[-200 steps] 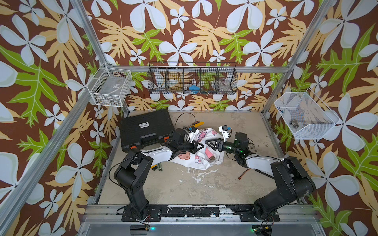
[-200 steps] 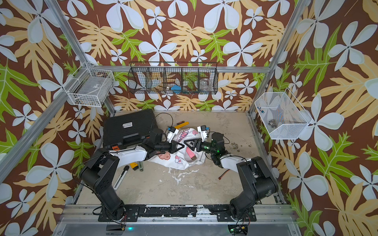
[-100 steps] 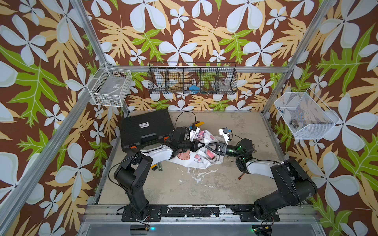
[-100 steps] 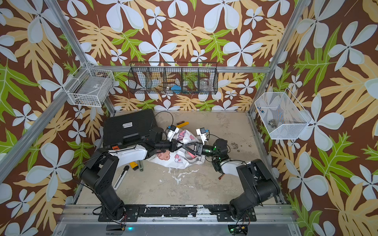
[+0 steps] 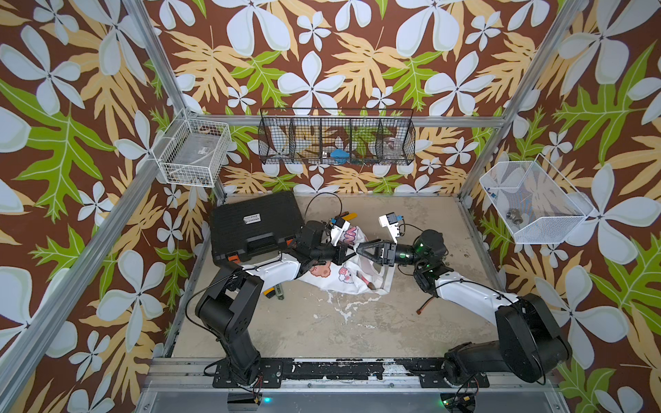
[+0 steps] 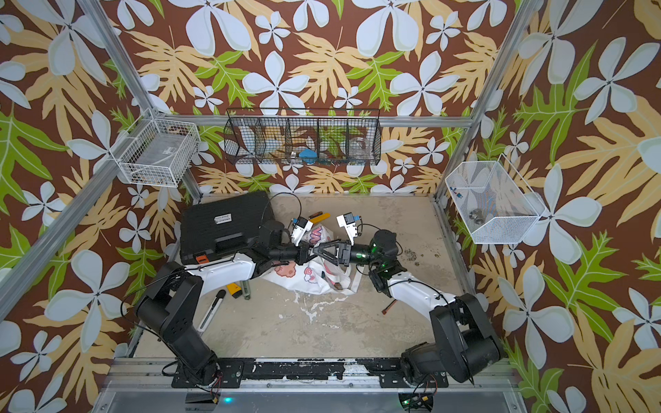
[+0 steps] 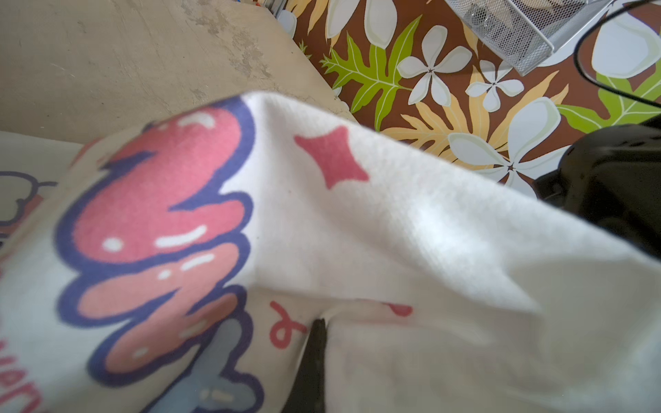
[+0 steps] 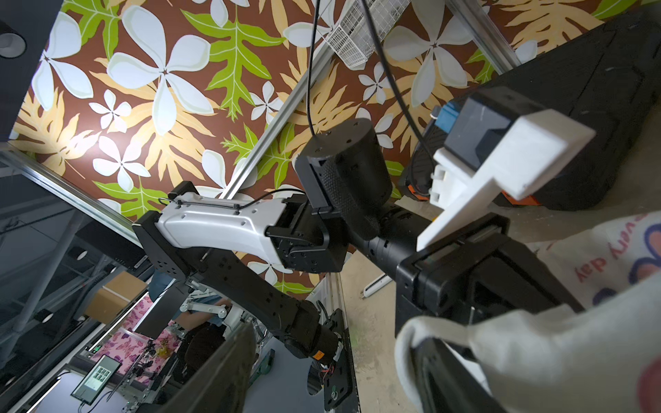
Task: Place the art knife into the pouch
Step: Adjust the pouch at the center of the board.
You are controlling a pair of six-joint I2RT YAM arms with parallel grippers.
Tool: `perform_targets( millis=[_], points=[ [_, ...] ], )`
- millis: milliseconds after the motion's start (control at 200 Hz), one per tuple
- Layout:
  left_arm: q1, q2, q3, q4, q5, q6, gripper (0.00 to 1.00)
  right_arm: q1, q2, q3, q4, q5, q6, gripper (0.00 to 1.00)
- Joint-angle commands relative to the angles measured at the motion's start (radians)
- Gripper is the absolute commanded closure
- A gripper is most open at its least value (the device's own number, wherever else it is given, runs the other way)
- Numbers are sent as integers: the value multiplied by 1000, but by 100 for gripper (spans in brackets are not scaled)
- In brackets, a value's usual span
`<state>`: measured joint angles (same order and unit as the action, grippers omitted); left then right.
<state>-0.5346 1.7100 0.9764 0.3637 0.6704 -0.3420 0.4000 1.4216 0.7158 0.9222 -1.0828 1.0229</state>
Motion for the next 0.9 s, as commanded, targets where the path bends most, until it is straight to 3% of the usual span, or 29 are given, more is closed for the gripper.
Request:
perform_targets(
  millis=[0, 290, 450, 616, 896],
  points=[
    [3, -13, -8, -19, -15, 5, 100, 1, 5, 50, 104, -48, 45, 29],
    [3, -57, -24, -20, -14, 5, 99, -56, 7, 149, -78, 13, -44, 28],
    [3, -87, -23, -28, -11, 9, 86, -84, 60, 151, 30, 21, 55, 29],
    [3, -121, -24, -25, 11, 11, 80, -85, 92, 200, 82, 17, 128, 30],
    [1, -184, -41, -10, 39, 17, 60, -100, 121, 235, 210, 4, 318, 30]
  ],
)
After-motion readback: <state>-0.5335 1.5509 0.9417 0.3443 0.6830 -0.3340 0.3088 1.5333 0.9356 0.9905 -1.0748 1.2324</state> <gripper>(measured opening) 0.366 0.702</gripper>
